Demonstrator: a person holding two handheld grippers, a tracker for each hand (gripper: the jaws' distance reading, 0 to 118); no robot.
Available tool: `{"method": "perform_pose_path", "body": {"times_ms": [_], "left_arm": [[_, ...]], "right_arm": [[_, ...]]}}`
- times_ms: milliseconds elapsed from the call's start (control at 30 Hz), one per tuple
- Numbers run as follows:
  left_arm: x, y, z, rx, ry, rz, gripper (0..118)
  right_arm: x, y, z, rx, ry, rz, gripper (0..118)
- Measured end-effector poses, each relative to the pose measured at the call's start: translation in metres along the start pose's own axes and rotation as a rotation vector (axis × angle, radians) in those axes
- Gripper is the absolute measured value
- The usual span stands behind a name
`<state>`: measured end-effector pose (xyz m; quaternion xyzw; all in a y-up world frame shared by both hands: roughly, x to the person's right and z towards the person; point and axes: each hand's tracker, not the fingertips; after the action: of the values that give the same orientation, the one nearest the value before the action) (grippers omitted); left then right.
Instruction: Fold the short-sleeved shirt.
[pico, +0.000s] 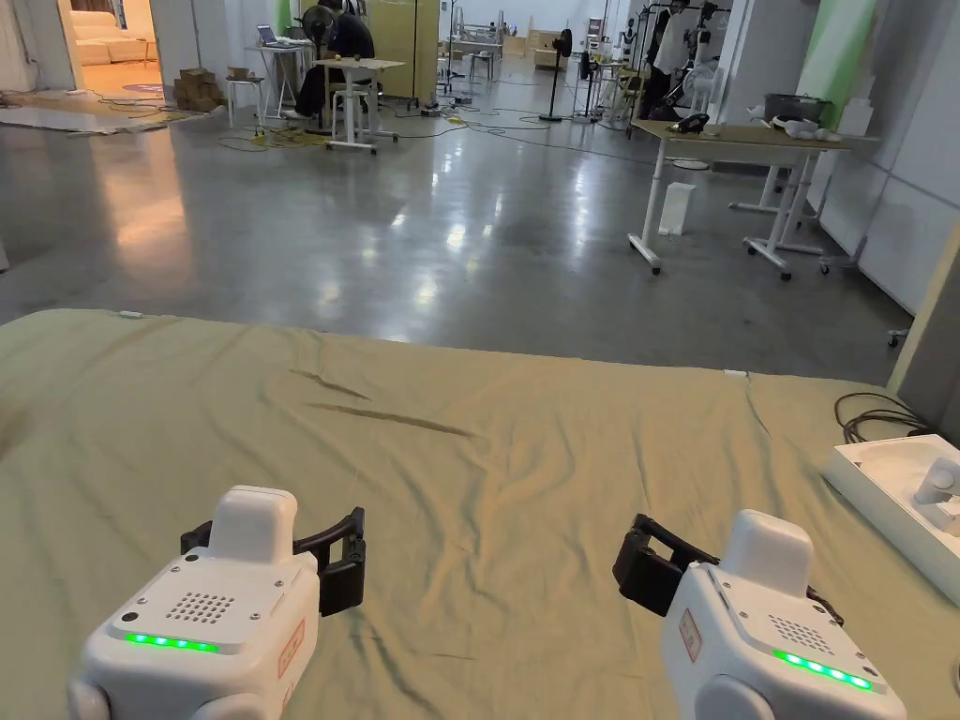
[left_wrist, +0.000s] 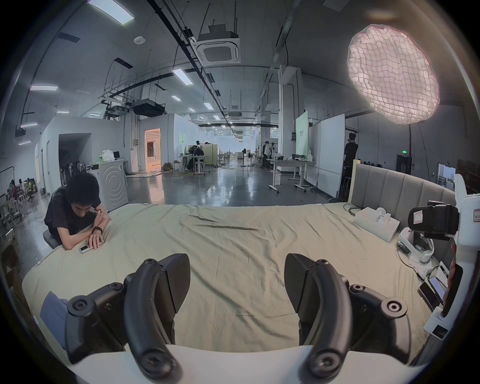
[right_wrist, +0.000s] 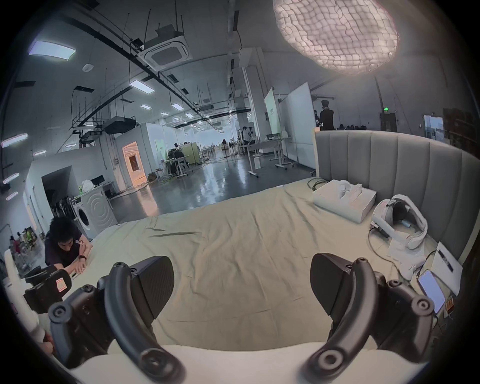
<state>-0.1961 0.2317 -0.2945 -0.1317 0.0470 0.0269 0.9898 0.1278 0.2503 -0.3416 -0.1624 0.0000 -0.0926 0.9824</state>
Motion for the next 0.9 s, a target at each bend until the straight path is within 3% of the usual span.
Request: {"method": "perform_pose_path", "body": {"times_ms": [100, 500, 733, 900], "left_arm": [[0.0, 0.0, 0.0, 0.001, -0.001, 0.002, 80], [-0.004, 0.0, -0.002, 0.012, -0.001, 0.02, 80], [-0.009, 0.001, 0.0, 0.055, -0.01, 0.071, 80], [-0.009, 0.0, 0.001, 0.086, -0.002, 0.055, 80]], "right_arm": [[0.006, 0.0, -0.003, -0.05, 0.075, -0.042, 113], [0.017, -0.002, -0.002, -0.015, 0.21, -0.087, 116], [-0.002, -0.003, 0.006, 0.132, 0.037, 0.15, 117], [-0.008, -0.009, 0.005, 0.169, 0.016, 0.181, 118]]}}
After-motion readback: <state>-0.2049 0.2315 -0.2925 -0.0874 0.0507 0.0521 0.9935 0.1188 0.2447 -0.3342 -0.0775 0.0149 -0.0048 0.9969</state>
